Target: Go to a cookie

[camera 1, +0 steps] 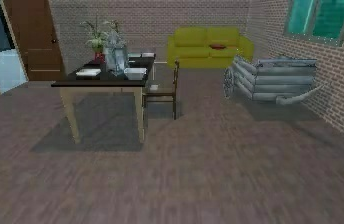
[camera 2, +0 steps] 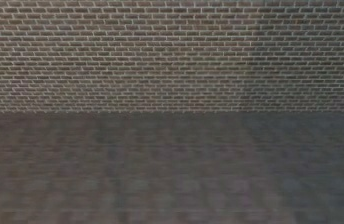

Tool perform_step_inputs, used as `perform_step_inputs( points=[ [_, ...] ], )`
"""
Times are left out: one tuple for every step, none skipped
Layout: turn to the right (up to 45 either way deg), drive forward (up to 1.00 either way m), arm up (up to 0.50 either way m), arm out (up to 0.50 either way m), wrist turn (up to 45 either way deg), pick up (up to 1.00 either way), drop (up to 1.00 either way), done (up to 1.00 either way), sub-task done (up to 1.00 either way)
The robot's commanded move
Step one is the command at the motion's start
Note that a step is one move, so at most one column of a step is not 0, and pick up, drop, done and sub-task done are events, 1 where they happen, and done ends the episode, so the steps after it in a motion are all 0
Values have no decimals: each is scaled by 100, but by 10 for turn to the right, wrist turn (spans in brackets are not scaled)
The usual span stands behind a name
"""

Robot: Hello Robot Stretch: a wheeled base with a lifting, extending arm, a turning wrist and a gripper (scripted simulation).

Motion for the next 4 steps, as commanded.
perform_step_inputs(
  points=[
    [-420,0,0,0,0,0,0,0,0],
    [0,100,0,0,0,0,0,0,0],
    [-30,0,0,0,0,0,0,0,0],
    [0,100,0,0,0,0,0,0,0]
  ],
)
